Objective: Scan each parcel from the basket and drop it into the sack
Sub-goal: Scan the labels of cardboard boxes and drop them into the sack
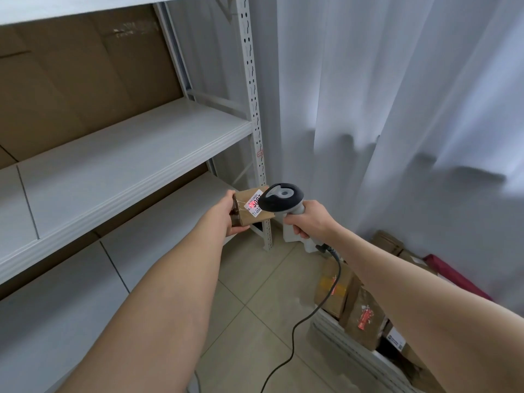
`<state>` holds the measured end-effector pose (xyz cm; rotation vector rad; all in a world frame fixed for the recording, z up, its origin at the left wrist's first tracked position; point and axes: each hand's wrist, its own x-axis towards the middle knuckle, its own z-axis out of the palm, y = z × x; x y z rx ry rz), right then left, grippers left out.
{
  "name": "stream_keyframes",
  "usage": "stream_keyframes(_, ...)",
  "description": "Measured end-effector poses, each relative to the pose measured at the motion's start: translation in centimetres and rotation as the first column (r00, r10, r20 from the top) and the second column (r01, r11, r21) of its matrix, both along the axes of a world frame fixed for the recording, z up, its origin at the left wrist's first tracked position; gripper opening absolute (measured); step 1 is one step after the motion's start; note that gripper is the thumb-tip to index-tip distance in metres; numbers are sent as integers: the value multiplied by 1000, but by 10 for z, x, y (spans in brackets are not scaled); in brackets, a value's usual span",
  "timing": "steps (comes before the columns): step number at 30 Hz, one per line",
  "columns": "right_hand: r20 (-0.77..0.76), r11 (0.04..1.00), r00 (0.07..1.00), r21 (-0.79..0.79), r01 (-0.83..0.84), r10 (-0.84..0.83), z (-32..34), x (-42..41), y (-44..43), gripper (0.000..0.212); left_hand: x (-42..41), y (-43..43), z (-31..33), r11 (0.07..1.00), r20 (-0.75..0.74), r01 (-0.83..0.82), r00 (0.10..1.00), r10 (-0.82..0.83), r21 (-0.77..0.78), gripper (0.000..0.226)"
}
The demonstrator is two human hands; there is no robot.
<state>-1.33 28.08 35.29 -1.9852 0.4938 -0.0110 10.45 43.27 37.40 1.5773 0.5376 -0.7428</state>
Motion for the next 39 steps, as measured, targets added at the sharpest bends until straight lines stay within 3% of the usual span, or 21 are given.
stream_keyframes(23,14,997,1000,-78,-8,9,17,-12,5,13,-1,2,10,998,51,60,997,-61,22,38)
stream_keyframes(39,56,999,998,-33,-2,3,17,-18,3,11,-2,-8,10,998,56,65,996,-67,25,38)
